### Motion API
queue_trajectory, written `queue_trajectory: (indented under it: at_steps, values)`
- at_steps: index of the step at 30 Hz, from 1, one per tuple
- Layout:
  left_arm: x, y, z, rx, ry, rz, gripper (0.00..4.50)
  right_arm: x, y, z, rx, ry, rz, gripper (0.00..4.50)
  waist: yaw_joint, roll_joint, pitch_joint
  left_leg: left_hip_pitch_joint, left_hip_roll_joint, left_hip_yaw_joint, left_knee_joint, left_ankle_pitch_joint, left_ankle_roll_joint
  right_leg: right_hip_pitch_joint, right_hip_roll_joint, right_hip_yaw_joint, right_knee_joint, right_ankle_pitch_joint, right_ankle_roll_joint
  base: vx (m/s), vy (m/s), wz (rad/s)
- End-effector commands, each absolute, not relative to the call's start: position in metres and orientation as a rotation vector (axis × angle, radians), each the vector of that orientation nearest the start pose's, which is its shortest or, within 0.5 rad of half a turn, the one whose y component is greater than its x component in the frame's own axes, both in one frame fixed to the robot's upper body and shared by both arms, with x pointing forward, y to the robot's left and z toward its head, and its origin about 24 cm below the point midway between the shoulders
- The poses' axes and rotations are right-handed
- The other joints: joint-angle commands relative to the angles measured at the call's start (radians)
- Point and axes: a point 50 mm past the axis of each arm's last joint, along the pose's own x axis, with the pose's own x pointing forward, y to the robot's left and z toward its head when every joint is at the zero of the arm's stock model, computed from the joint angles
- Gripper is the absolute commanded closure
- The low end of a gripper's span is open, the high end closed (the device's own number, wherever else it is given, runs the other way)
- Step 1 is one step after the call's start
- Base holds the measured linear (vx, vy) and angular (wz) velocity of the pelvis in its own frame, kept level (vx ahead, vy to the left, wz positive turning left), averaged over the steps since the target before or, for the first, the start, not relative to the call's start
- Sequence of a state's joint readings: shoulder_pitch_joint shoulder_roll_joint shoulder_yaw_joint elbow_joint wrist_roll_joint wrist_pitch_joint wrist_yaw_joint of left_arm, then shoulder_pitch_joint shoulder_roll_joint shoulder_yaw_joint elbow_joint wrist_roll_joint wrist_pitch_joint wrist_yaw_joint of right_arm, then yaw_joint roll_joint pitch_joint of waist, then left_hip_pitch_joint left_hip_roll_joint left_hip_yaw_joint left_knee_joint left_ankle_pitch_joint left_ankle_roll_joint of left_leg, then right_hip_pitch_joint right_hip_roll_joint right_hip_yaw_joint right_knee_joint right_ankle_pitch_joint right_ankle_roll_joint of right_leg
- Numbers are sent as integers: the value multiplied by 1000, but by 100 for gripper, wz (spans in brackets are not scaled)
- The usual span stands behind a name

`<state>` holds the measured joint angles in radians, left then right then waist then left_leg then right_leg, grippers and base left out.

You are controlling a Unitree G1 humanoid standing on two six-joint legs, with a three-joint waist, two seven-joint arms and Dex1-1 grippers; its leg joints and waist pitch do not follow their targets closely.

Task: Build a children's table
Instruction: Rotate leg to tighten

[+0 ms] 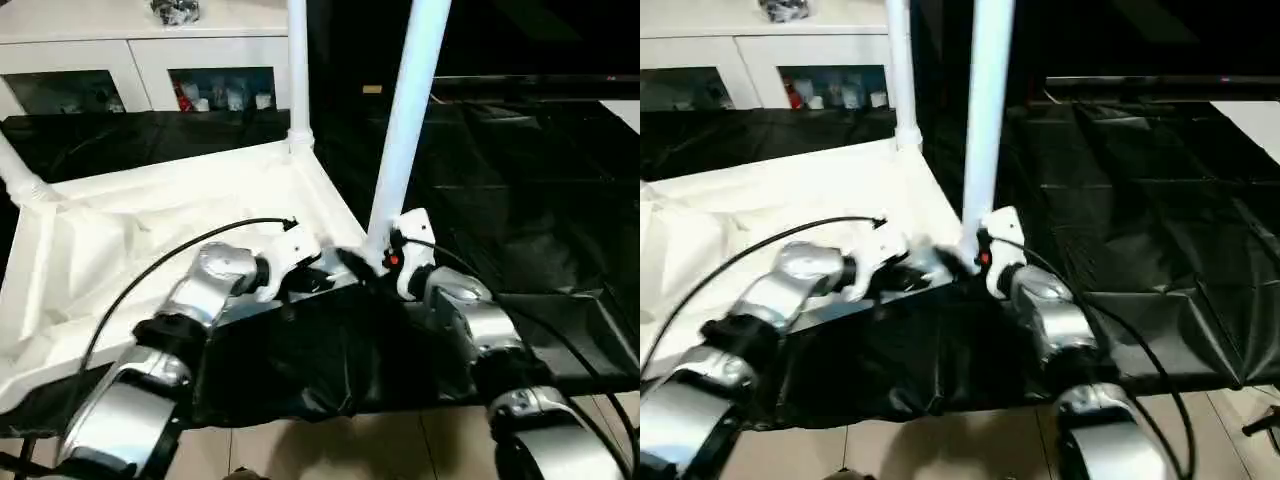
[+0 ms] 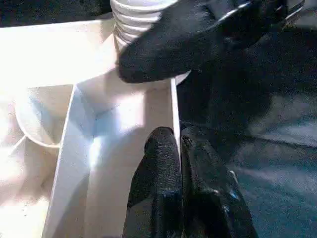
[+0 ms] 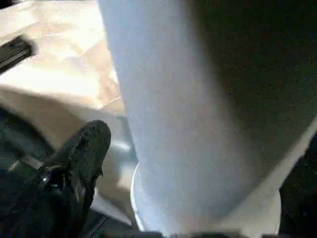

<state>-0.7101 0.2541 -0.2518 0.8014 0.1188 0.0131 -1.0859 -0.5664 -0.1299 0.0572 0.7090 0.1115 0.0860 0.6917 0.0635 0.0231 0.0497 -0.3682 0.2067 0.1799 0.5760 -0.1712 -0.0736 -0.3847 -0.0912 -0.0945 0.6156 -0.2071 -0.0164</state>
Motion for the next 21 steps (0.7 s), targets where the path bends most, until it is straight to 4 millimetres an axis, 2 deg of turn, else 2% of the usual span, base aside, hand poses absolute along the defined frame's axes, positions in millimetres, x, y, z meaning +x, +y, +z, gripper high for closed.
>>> queue_trajectory:
  at_steps: [1,3,5,7,8,9,13,15,16,21]
  values:
    - [327,95,48,443,378,-1380,450,330,-96,42,-17,252,921,10,6,-9,-66,7,28,-5,-56,-159,79,53,-60,52,-68,-73,-242,0,0,0]
    - [325,100,50,457,387,-1423,450,321,-101,46,-42,254,1048,10,8,-9,-66,8,29,-5,-57,-165,77,52,-60,52,-70,-90,-240,0,0,0]
    - [323,105,52,473,390,-1470,450,313,-107,49,-64,262,1166,10,18,-14,-65,7,31,-3,-55,-162,89,53,-60,54,-69,-93,-232,0,0,0]
    - [322,107,52,479,395,-1496,450,309,-110,50,-82,273,1221,10,24,-12,-66,9,33,-2,-55,-155,91,48,-62,55,-68,-83,-236,0,0,0]
    - [322,107,52,479,395,-1496,450,309,-110,50,-82,273,1221,10,27,-17,-66,9,32,-2,-55,-154,89,48,-61,54,-67,-88,-237,0,0,0]
    - [321,108,52,481,398,-1510,450,307,-112,50,-92,281,1250,10,28,-16,-65,10,33,-2,-55,-154,85,47,-63,54,-68,-97,-236,0,0,0]
    - [317,117,53,513,430,-1593,450,297,-121,48,-151,363,1387,45,33,-17,-67,10,33,-2,-54,-143,86,48,-61,54,-65,-78,-236,0,0,0]
    - [318,118,53,519,434,-1597,450,296,-122,48,-158,371,1400,52,35,-19,-67,9,34,-2,-54,-138,89,47,-62,55,-64,-67,-238,0,0,0]
    - [318,120,54,520,440,-1608,450,294,-123,49,-167,383,1421,71,38,-19,-66,10,34,-2,-55,-141,86,47,-63,54,-65,-75,-239,0,0,0]
    - [317,124,54,544,457,-1624,450,291,-125,47,-186,405,1449,106,42,-21,-65,12,35,-3,-57,-161,70,45,-65,55,-69,-117,-230,0,0,0]
